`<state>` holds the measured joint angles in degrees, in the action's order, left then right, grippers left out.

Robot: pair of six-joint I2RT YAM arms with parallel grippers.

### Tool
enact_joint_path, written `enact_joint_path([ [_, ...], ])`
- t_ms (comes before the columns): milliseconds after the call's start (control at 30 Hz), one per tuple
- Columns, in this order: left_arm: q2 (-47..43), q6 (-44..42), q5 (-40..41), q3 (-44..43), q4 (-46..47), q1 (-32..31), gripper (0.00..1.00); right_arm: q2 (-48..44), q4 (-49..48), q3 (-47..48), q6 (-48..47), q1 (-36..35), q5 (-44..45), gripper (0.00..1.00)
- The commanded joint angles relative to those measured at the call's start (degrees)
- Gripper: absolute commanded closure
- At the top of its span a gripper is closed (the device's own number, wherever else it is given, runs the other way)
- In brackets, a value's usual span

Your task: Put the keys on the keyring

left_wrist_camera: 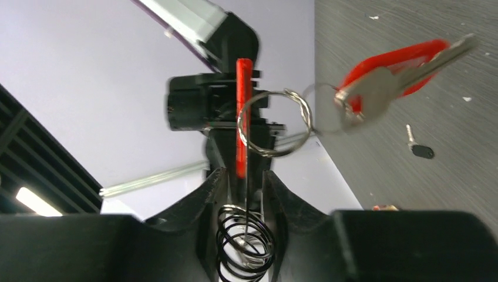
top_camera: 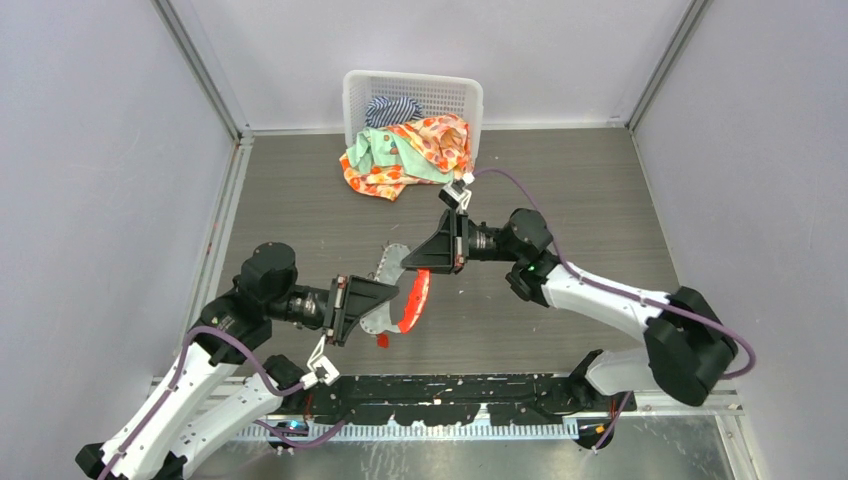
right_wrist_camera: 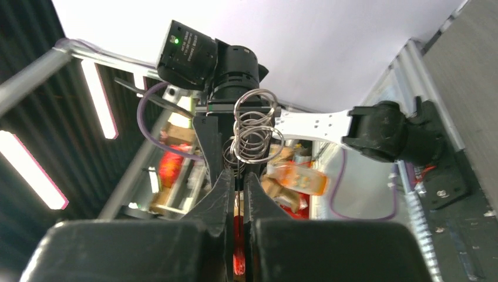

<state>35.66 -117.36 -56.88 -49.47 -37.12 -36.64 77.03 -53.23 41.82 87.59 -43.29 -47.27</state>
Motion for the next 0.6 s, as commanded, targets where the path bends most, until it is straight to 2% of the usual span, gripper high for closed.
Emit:
enact_joint_path([
  [0, -0.13, -20.57, 3.69, -1.96, -6.41, -0.03, 0.42, -8.62, 17.08, 7.77, -17.28, 0.22, 1.28, 0.99],
  [33, -0.35, -19.45, 4.31, -1.98, -8.06, -0.01, 0.21, -9.77, 21.50, 9.56, -20.86, 0.41, 1.38, 0.99],
  [67, -0.57, -18.54, 4.98, -1.76, -9.34, -0.08, 0.05, -10.86, 25.25, 11.14, -24.96, 0.60, 1.32, 0.99],
  [100, -0.85, -17.44, 5.36, -1.48, -10.44, -0.03, 0.01, -11.83, 28.98, 12.64, -26.78, 0.73, 1.25, 0.99],
  [267, -2.43, -13.54, 6.01, -0.64, -14.19, -0.01, 0.00, -14.43, 43.11, 18.77, -37.22, 1.80, -0.21, 0.99],
  [433, -5.06, -4.59, 6.05, -1.48, -14.19, -0.06, 0.00, -16.54, 70.48, 28.08, -56.50, 1.98, 3.94, 0.99],
  [567, -6.30, -2.64, 10.29, -3.52, -26.07, -0.02, 0.00, -18.24, 82.24, 32.32, -70.91, 1.95, 7.93, 0.99],
])
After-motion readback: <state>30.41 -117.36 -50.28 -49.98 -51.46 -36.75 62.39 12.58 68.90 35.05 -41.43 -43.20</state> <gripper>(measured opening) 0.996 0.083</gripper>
